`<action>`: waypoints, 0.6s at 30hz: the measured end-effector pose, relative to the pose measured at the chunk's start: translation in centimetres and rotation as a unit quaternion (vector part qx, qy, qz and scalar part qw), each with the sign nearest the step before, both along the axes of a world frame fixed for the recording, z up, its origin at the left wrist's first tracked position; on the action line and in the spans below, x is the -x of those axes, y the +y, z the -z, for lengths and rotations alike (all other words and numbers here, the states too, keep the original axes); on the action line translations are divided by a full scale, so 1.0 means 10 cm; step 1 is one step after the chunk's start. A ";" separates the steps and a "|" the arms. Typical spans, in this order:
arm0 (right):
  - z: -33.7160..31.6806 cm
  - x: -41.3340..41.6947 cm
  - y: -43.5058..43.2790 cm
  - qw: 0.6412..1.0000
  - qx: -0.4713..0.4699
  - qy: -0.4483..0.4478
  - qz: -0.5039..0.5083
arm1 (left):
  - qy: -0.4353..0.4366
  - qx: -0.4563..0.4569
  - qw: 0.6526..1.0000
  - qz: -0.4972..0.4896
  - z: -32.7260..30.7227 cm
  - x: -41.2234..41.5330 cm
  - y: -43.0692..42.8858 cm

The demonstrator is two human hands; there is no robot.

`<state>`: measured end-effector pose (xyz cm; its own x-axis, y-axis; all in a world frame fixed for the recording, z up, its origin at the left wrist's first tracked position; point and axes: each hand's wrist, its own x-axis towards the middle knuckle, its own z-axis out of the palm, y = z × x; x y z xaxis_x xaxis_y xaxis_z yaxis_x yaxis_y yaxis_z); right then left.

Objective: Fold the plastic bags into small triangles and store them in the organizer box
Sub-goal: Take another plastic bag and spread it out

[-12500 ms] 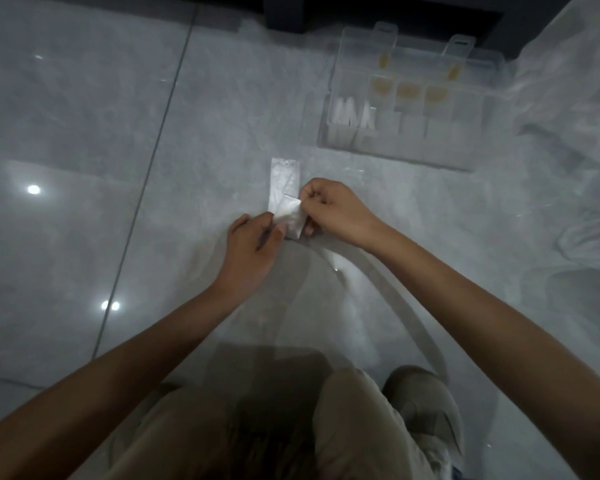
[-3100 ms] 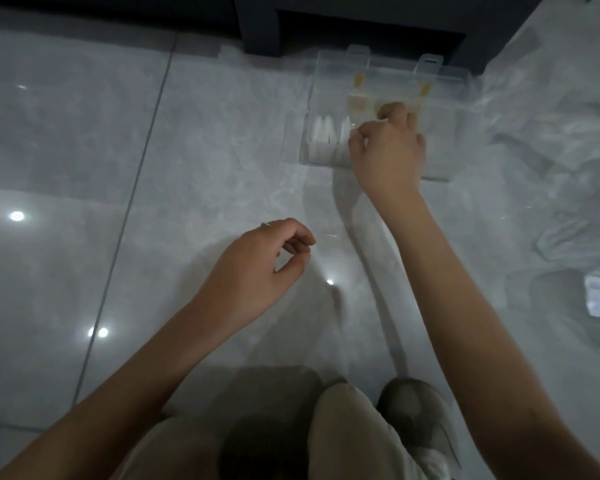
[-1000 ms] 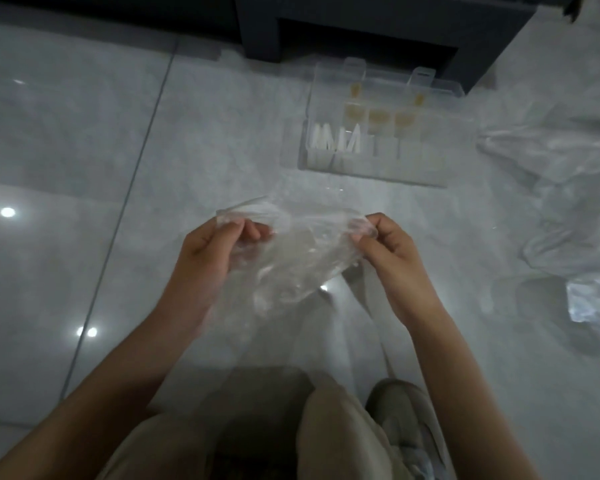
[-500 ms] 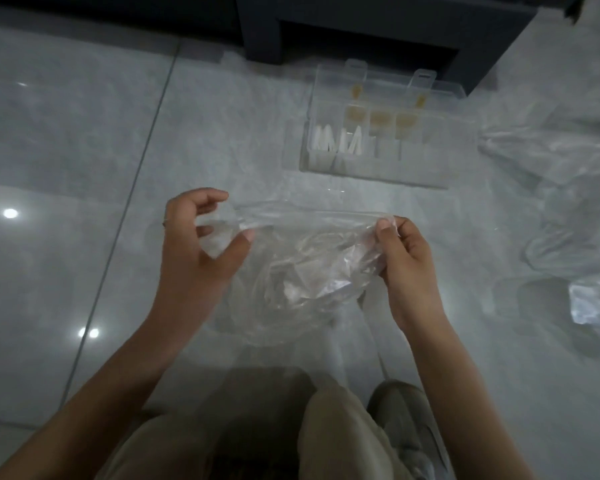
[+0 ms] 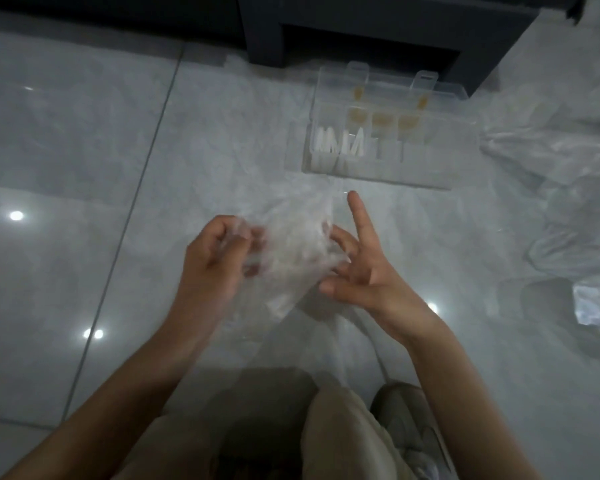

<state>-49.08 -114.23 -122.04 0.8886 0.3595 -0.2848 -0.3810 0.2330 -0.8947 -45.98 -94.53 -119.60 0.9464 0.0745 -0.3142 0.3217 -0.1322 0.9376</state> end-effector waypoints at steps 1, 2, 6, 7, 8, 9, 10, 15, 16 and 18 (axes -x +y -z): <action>0.00 0.01 0.01 0.999 0.025 -0.014 -0.029 | 0.023 0.028 0.999 -0.031 -0.02 -0.03 0.01; 0.00 0.02 0.02 0.997 0.059 -0.030 -0.045 | 0.038 0.044 0.997 -0.052 -0.04 -0.06 0.02; 0.04 0.04 0.16 0.992 0.107 -0.059 0.034 | 0.055 0.052 0.995 -0.057 -0.09 -0.10 0.04; 0.04 0.04 0.20 0.991 0.105 -0.062 0.062 | 0.054 0.052 0.996 -0.050 -0.10 -0.10 0.04; 0.04 0.03 0.22 0.988 0.104 -0.063 0.091 | 0.053 0.055 0.996 -0.042 -0.10 -0.09 0.03; 0.04 0.02 0.23 0.986 0.102 -0.059 0.115 | 0.051 0.057 0.996 -0.034 -0.10 -0.09 0.02; 0.05 0.00 0.23 0.985 0.095 -0.052 0.133 | 0.049 0.056 0.997 -0.026 -0.09 -0.08 0.02; 0.02 -0.12 0.22 0.979 0.088 -0.071 0.172 | 0.051 0.052 0.997 0.013 -0.09 -0.05 0.01; 0.02 -0.13 0.21 0.976 0.097 -0.074 0.182 | 0.050 0.047 0.998 0.013 -0.09 -0.05 0.02; 0.03 -0.14 0.18 0.971 0.114 -0.080 0.194 | 0.044 0.026 0.999 0.000 -0.07 -0.06 0.05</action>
